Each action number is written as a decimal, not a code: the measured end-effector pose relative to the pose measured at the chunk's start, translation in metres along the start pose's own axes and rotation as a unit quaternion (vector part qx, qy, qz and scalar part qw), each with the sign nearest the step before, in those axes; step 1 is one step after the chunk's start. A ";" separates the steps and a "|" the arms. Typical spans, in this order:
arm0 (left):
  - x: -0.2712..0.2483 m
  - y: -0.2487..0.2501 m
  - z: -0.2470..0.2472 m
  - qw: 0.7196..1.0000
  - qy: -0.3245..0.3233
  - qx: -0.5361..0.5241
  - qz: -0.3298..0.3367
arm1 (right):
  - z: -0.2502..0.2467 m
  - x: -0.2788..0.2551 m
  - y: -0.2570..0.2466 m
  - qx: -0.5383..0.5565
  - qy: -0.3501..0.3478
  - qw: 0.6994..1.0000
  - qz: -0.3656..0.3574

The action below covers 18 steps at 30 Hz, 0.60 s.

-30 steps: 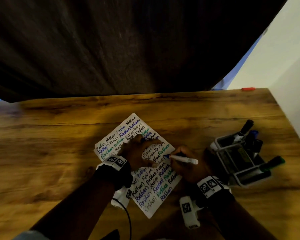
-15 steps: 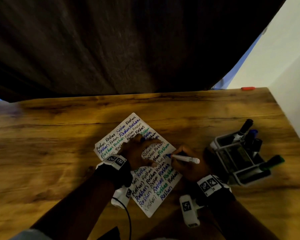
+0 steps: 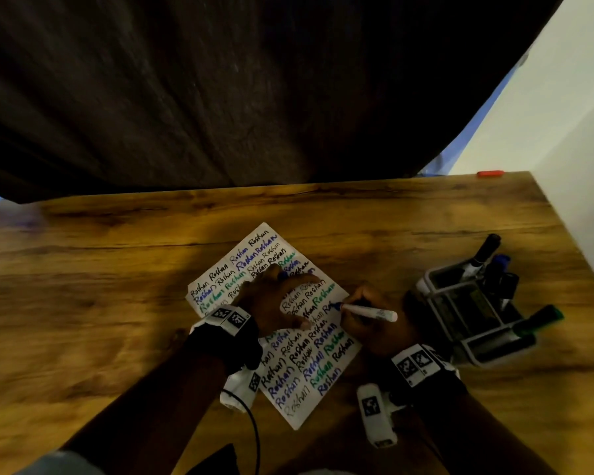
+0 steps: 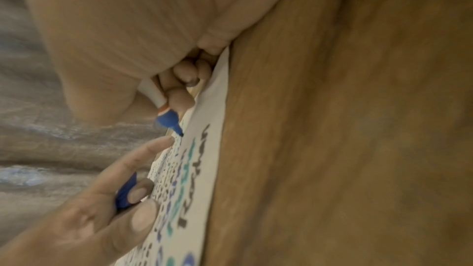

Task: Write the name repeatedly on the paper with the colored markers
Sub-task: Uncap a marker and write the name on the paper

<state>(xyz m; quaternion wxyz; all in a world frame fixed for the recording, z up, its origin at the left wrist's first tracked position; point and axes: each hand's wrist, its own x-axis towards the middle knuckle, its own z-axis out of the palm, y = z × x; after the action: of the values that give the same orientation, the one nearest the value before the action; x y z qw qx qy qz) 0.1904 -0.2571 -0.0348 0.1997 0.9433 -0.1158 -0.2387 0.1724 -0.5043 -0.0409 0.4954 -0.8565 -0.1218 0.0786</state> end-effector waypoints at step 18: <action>-0.002 0.000 -0.001 1.000 -0.001 -0.006 0.003 | 0.004 0.003 0.012 0.013 0.022 1.000 0.015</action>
<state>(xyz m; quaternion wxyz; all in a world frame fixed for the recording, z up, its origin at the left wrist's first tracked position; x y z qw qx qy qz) 0.1892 -0.2564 -0.0327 0.2063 0.9413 -0.1172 -0.2401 0.1761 -0.5059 -0.0537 0.5075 -0.8534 -0.0971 0.0691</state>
